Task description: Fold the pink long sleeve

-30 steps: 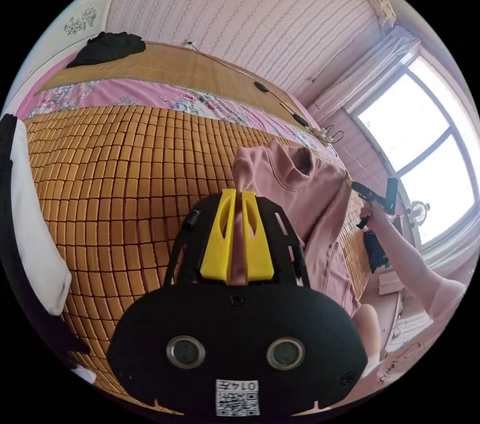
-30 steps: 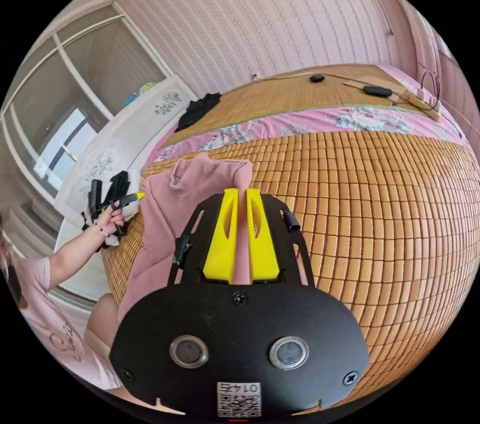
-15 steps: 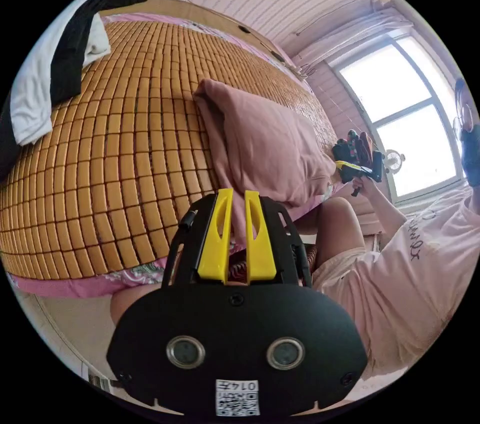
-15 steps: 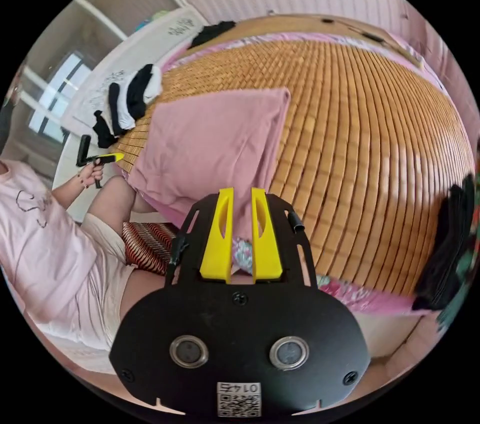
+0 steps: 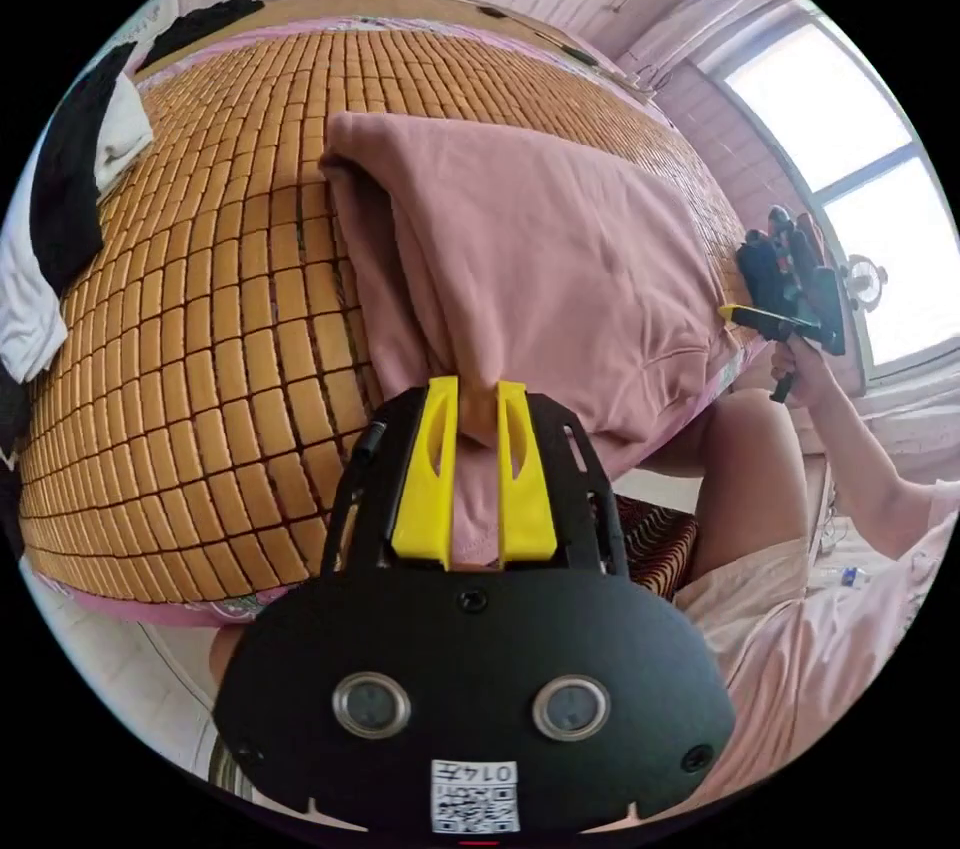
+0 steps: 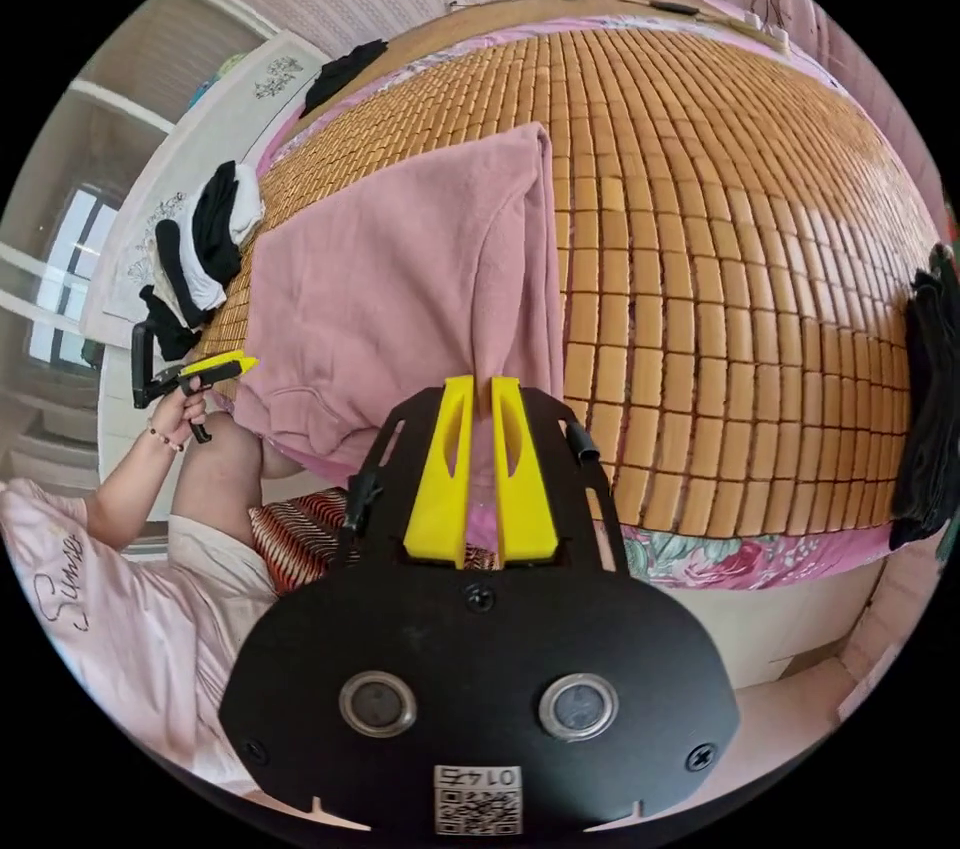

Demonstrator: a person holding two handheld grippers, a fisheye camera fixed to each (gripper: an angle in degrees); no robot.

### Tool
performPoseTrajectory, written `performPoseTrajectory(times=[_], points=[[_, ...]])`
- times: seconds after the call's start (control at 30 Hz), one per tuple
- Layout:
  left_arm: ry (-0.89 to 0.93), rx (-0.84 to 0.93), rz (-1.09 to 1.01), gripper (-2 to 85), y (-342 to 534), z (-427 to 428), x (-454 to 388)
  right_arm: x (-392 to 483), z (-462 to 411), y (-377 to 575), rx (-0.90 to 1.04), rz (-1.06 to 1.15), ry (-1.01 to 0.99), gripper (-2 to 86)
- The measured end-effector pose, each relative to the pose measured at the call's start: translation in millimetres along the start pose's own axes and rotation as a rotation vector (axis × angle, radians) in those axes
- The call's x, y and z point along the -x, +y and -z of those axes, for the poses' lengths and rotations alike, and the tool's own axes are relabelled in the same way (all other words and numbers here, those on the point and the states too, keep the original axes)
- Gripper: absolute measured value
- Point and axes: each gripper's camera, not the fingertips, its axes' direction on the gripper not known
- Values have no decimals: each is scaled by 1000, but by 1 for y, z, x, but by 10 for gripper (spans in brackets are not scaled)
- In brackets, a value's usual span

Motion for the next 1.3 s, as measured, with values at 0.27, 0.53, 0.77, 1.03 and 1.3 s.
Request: performPoseTrajectory(times=[0.27, 0.53, 0.77, 1.03, 1.3], points=[[-12, 38, -18, 49, 25, -4, -25, 23, -43, -5, 124, 60, 103, 34], [-223, -1, -153, 66, 48, 9, -71, 104, -37, -18, 114, 341, 461, 5], [-151, -147, -420, 18, 40, -4, -173, 215, -109, -66, 238, 611, 196, -4], [-129, -15, -539, -8, 34, -91, -217, 242, -158, -48, 334, 675, 267, -3], [-100, 59, -595, -10, 38, -100, -234, 270, -145, -98, 275, 739, 309, -4]])
